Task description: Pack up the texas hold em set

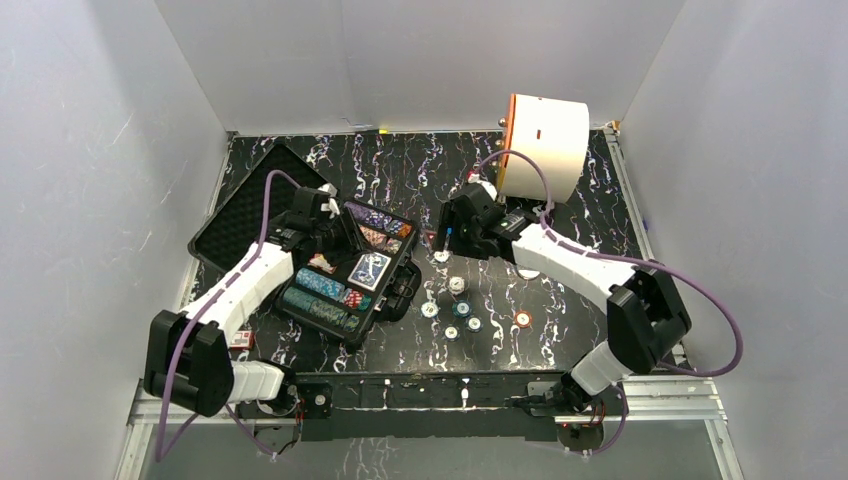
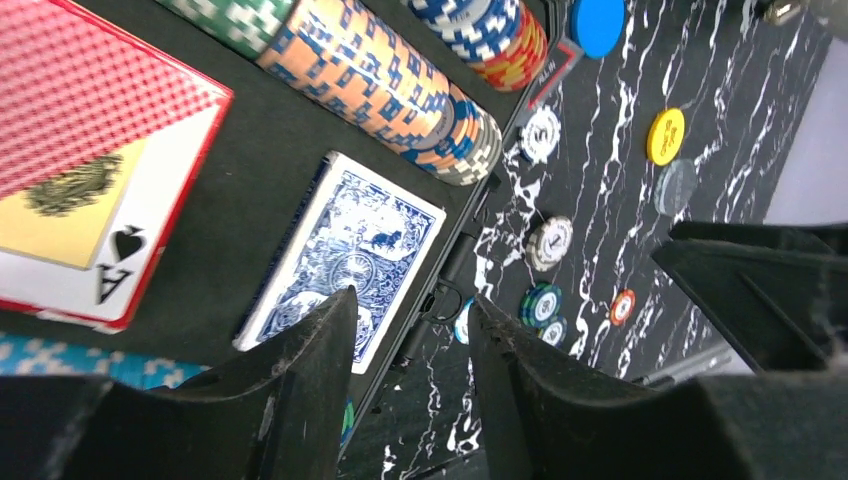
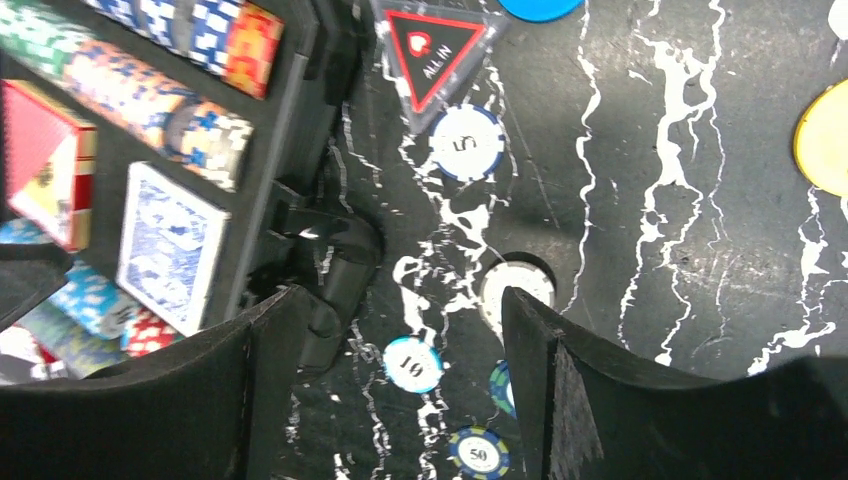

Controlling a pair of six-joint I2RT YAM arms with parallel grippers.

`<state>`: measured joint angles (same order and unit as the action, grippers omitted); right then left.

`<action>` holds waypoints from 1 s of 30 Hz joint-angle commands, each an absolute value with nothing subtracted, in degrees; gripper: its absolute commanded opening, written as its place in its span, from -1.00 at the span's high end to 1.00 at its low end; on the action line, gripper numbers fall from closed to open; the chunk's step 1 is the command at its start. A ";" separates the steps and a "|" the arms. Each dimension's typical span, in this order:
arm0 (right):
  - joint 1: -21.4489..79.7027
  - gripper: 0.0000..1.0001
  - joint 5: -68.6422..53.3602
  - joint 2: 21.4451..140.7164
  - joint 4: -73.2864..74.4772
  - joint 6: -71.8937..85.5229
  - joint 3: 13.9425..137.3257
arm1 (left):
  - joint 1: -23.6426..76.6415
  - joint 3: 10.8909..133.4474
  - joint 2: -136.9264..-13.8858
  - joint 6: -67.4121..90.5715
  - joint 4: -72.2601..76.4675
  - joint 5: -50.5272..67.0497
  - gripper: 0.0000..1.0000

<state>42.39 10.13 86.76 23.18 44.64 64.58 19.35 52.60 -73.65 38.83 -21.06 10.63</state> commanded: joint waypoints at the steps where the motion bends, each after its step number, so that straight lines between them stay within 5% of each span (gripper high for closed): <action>1: 42.24 -0.55 11.32 90.77 28.38 41.63 66.09 | 19.51 49.74 -76.28 39.78 -15.85 20.15 0.15; 15: 44.06 -0.50 12.79 101.55 35.07 40.58 67.27 | 19.86 48.00 -79.04 39.42 -22.53 10.83 0.17; 23: 45.80 -0.42 14.68 105.18 36.05 40.22 69.55 | 19.81 54.05 -74.33 34.52 -22.71 15.60 -0.31; 30: 46.18 -0.03 16.13 106.95 36.21 40.31 69.17 | 19.79 56.25 -72.36 34.33 -23.64 17.28 -0.44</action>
<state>45.89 14.52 105.19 35.99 40.16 68.90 19.79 54.33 -75.11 35.48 -21.52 14.83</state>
